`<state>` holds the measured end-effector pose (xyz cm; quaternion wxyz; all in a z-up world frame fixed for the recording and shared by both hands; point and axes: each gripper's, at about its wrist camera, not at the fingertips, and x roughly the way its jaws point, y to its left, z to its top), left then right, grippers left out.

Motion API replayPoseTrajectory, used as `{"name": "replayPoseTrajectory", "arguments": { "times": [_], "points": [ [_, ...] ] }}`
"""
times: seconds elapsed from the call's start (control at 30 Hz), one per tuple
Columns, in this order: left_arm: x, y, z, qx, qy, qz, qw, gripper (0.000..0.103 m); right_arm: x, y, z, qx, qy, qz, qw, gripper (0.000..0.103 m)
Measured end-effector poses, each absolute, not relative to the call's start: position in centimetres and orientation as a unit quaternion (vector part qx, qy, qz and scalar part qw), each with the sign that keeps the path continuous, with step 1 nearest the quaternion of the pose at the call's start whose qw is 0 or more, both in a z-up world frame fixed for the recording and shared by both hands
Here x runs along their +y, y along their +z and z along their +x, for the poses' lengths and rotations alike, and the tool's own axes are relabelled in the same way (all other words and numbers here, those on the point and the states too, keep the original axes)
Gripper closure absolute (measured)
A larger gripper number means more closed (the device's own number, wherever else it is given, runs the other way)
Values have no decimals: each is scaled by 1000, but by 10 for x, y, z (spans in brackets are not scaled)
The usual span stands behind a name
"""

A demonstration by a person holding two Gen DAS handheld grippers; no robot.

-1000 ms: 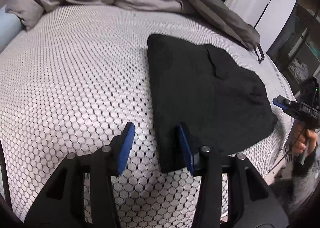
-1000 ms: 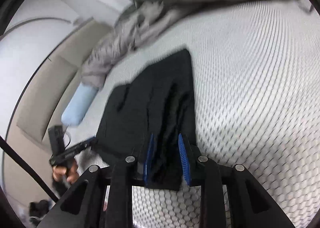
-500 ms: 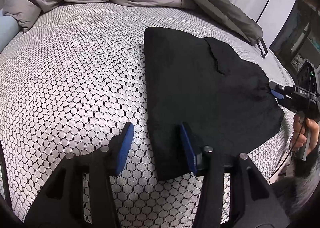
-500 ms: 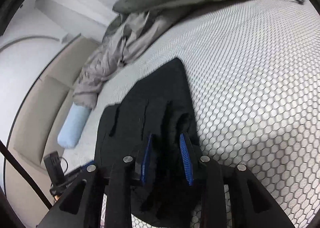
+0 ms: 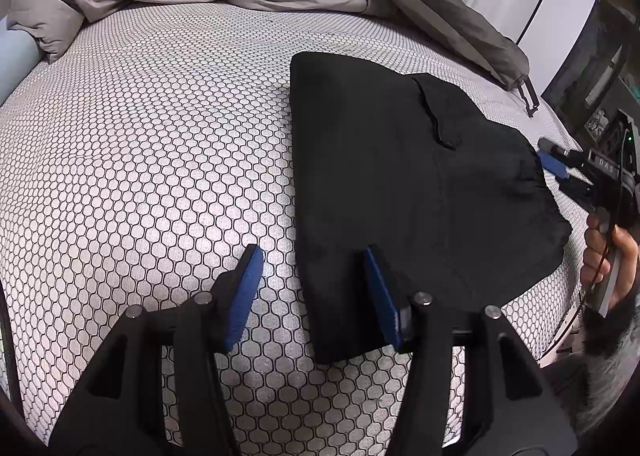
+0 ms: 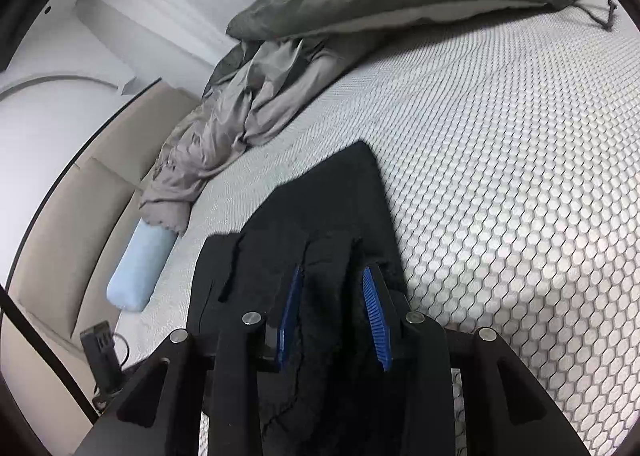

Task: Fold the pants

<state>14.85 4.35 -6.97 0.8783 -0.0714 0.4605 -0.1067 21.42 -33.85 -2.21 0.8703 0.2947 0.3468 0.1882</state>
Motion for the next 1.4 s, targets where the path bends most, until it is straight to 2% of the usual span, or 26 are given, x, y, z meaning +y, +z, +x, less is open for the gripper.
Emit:
{"name": "replayPoseTrajectory", "arguments": {
  "times": [0.13,0.27,0.4,0.63,0.7,0.73,0.83,0.93,1.0,1.13,1.2,1.23,1.27,1.3,1.33,1.4],
  "points": [
    [44,-70,148,462,-107,-75,877,53,-343,-13,210,336,206,296,870,70],
    [44,-69,149,462,-107,-73,877,53,-332,-21,216,369,195,266,869,69],
    [45,-70,149,462,-107,-73,877,53,-337,-29,224,368,226,320,843,69],
    [43,-70,151,462,-104,-69,878,50,-313,-2,207,341,240,241,877,69],
    [43,-71,152,462,-104,-68,878,48,-306,-10,211,354,221,225,880,78],
    [43,-71,152,462,-104,-67,878,48,-306,-17,214,367,224,232,873,86],
    [44,-71,153,463,-105,-68,878,48,-309,-15,211,357,217,240,876,96],
    [44,-72,153,463,-111,-69,877,44,-315,4,193,332,219,245,884,97],
    [43,-73,152,463,-111,-62,878,44,-320,2,189,345,201,237,886,96],
    [44,-72,153,463,-111,-68,877,43,-326,-37,203,429,182,229,855,87],
    [46,-72,153,464,-111,-76,875,43,-334,-29,194,416,200,238,854,74],
    [46,-72,153,465,-112,-80,875,43,-336,-24,190,411,202,233,858,58],
    [46,-73,154,464,-114,-83,875,44,-339,-21,185,405,211,229,860,48],
    [44,-73,154,463,-119,-87,874,47,-341,-23,184,408,223,230,855,47],
    [42,-73,155,464,-126,-92,872,55,-339,-29,186,424,239,236,841,47],
    [36,-73,155,467,-148,-104,866,63,-336,-41,192,446,241,242,827,58]
  ]
}}
